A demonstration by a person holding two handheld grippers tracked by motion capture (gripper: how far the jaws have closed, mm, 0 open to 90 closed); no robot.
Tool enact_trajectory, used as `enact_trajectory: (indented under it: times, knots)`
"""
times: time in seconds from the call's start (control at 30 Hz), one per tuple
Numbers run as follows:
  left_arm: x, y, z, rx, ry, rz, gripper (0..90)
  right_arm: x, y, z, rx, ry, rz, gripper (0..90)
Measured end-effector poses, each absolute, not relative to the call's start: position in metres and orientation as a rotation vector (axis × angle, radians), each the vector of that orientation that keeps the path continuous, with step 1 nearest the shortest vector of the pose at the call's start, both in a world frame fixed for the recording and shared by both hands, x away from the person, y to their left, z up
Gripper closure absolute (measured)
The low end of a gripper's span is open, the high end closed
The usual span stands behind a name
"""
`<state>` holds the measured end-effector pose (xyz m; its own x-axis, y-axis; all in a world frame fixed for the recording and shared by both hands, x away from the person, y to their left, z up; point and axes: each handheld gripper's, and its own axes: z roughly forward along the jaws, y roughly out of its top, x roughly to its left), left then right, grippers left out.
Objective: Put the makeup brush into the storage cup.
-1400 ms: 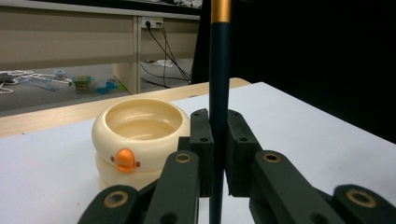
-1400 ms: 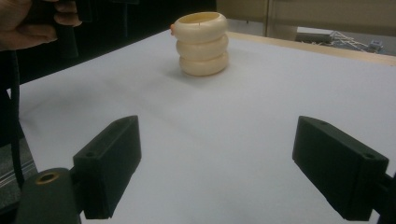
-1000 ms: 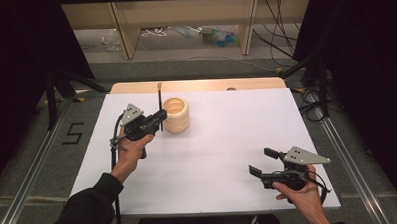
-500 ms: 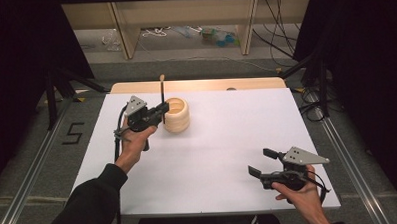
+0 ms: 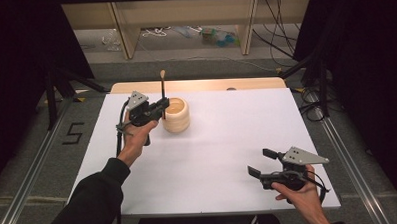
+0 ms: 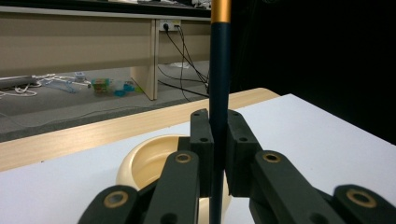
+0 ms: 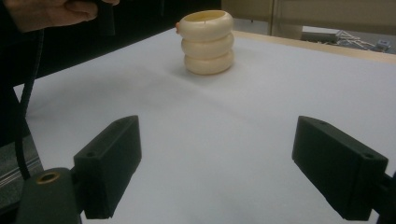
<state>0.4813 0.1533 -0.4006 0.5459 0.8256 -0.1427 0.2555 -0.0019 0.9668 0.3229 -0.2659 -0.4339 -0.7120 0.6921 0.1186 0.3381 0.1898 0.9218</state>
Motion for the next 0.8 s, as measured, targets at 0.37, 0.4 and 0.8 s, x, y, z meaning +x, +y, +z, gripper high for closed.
enact_trajectory:
  times: [0.37, 0.4, 0.8]
  knots:
    - [0.491, 0.149, -0.396, 1.559, 0.959, 0.597, 83.3, 0.323, -0.265, -0.435, 0.964, 2.144, 1.547, 16.6]
    - [0.492, 0.149, -0.396, 1.559, 0.958, 0.597, 83.3, 0.322, -0.266, -0.434, 0.97, 2.161, 1.52, 16.6]
    - [0.501, 0.143, -0.402, 1.582, 0.969, 0.606, 83.3, 0.324, -0.263, -0.436, 0.954, 2.14, 1.579, 16.5]
